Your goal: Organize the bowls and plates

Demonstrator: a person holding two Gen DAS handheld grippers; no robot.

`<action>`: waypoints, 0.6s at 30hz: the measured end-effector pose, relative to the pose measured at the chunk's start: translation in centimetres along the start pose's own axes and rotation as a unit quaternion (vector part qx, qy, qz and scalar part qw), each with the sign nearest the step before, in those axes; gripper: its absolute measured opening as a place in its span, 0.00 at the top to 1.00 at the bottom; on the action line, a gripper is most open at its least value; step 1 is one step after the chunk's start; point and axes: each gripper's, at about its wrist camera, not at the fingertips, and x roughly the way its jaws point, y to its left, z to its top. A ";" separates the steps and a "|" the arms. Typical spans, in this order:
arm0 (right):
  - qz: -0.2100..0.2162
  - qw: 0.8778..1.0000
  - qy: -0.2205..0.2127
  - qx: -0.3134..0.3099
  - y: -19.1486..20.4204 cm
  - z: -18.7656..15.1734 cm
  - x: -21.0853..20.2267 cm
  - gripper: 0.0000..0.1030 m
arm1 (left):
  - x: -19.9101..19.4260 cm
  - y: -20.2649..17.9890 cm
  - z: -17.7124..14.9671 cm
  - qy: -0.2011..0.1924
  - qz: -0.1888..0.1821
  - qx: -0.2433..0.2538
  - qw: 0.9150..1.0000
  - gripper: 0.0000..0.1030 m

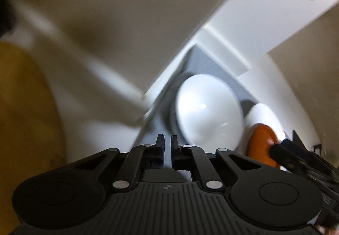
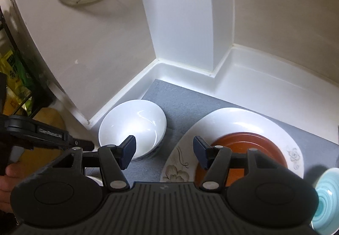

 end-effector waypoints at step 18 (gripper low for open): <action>-0.012 0.997 0.073 -0.020 1.1 1.7 8.6 0.58 | 3.6 -1.5 2.1 0.021 0.020 0.070 0.997 0.87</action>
